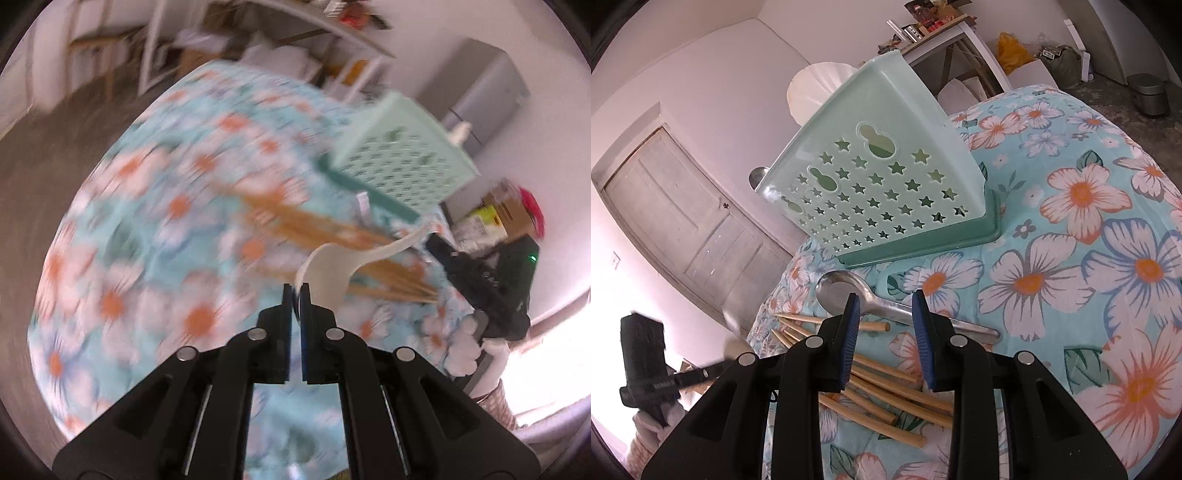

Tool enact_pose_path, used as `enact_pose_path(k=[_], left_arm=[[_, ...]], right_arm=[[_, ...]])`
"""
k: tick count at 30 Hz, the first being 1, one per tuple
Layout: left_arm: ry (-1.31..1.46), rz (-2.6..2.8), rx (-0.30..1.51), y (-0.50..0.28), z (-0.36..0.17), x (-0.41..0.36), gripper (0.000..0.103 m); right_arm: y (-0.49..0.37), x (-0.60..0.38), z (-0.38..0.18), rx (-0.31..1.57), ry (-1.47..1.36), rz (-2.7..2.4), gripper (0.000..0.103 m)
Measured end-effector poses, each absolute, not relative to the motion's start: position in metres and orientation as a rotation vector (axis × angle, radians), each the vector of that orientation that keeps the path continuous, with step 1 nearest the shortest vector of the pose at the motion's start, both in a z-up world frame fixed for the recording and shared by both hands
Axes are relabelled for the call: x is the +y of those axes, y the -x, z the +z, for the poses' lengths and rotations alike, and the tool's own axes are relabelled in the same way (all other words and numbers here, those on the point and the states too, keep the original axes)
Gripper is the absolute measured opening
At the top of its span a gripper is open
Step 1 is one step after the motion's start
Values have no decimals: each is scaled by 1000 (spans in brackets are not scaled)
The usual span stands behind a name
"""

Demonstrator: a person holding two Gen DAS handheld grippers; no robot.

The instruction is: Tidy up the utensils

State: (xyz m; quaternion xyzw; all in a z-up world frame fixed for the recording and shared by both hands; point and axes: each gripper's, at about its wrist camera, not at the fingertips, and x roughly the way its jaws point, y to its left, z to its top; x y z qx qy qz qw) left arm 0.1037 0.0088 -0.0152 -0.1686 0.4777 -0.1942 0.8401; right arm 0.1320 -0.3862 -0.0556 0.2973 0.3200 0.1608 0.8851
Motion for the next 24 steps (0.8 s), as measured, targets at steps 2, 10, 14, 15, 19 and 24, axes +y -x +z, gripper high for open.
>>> enact_pose_path(k=[2, 10, 14, 15, 19, 24], left_arm=[[407, -394, 1017, -99, -22, 17, 11], [505, -386, 994, -74, -25, 24, 31], [607, -373, 1030, -80, -40, 21, 31], [634, -370, 1035, -82, -44, 21, 31], [759, -338, 1044, -90, -60, 23, 29], [764, -261, 1011, -94, -60, 28, 15]], right_arm=[[-132, -386, -55, 666, -618, 334, 29], [-133, -385, -54, 667, -614, 328, 29], [-132, -385, -54, 663, -616, 328, 29], [-132, -386, -54, 662, -617, 328, 29], [-131, -387, -55, 665, -622, 330, 29], [-132, -388, -56, 667, -626, 331, 29]])
